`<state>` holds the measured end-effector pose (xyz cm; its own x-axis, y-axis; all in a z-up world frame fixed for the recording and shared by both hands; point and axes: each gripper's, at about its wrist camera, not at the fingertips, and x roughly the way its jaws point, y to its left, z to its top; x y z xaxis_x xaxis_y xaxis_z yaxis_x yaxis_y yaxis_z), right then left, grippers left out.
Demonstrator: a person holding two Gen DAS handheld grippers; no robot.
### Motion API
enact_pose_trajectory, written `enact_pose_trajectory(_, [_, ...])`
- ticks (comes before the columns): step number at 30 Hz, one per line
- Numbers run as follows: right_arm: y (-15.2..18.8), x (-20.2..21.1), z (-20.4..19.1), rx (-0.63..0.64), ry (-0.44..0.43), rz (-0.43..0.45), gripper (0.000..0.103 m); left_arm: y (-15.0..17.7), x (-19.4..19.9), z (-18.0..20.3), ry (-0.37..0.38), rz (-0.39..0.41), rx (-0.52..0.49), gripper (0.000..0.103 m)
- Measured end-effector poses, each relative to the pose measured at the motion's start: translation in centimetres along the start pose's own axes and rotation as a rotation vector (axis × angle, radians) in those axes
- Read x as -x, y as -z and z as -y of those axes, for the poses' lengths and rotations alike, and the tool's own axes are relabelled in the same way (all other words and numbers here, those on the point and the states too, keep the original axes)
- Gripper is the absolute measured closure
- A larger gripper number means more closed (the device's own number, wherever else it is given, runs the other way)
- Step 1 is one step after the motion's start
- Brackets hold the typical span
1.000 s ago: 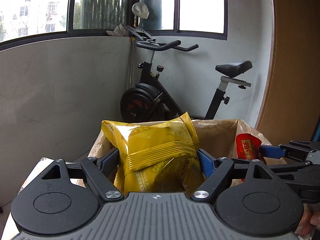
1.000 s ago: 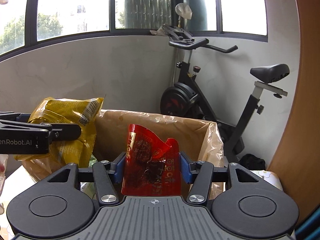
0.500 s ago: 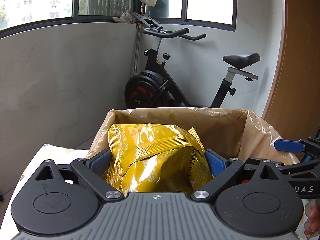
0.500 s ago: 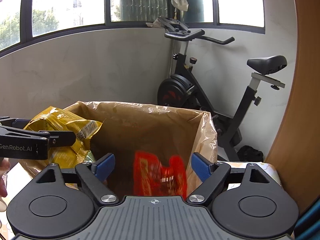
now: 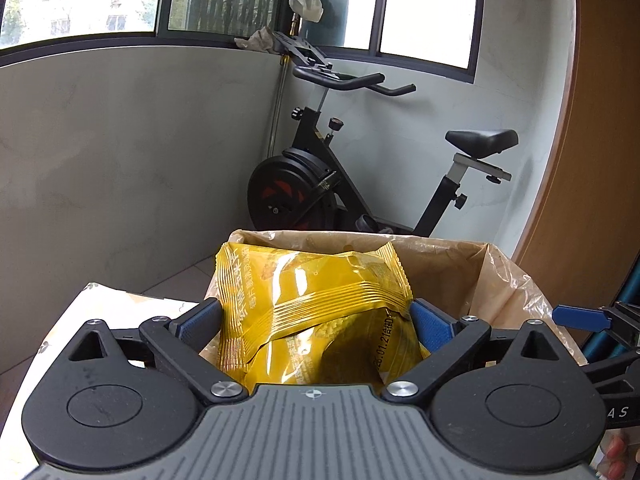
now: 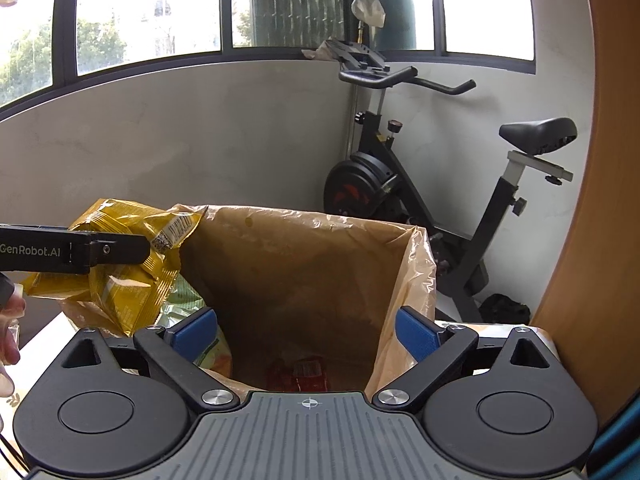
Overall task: Organize snacks
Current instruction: 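Carry both bags over the box and open both tools to drop them inside, then move both tools back down to the remaining snack bags beside the box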
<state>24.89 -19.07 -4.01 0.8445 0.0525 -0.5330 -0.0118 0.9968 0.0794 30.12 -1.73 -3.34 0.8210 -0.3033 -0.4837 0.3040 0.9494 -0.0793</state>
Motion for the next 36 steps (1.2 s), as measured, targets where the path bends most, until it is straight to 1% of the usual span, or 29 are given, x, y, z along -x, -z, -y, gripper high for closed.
enact_pose_trajectory(5, [-0.3, 0.5, 0.2, -0.005, 0.008, 0.014, 0.008, -0.1, 0.5, -0.6, 0.014, 0.013, 0.038, 0.002])
enact_pose_trajectory(12, [-0.4, 0.9, 0.2, -0.015, 0.012, 0.023, 0.008, -0.4, 0.5, -0.3, 0.006, 0.024, 0.045, 0.003])
enact_pose_trajectory(14, [-0.3, 0.8, 0.2, -0.022, 0.012, 0.022, 0.008, -0.7, 0.4, 0.3, 0.021, 0.056, 0.05, 0.003])
enact_pose_trajectory(16, [-0.2, 0.8, 0.2, -0.029, 0.008, 0.021, 0.008, -1.1, 0.1, 1.3, 0.037, 0.078, 0.033, 0.003])
enact_pose_trajectory(18, [-0.1, 0.7, 0.3, -0.025, 0.008, 0.013, 0.008, -1.6, -0.6, 2.6, 0.033, 0.071, 0.017, 0.003])
enact_pose_trajectory(20, [0.0, 0.7, 0.4, -0.023, 0.011, 0.011, 0.008, -1.7, -1.3, 3.7, 0.061, 0.053, 0.0, 0.003])
enact_pose_trajectory(24, [0.3, 0.9, 0.9, -0.043, 0.004, 0.015, 0.008, -1.2, -1.3, 4.3, 0.089, 0.072, -0.025, 0.003])
enact_pose_trajectory(29, [0.5, 1.1, 1.4, -0.057, 0.007, 0.014, 0.008, -0.7, -0.6, 3.0, 0.045, 0.064, -0.033, 0.003])
enact_pose_trajectory(32, [0.4, 1.7, 1.8, -0.073, -0.002, 0.022, 0.008, -0.7, 0.8, 1.7, 0.014, 0.082, -0.069, 0.003])
enact_pose_trajectory(36, [0.3, 3.1, 2.0, -0.077, -0.015, 0.04, 0.008, -1.0, 3.5, -0.6, -0.046, 0.119, -0.11, 0.003])
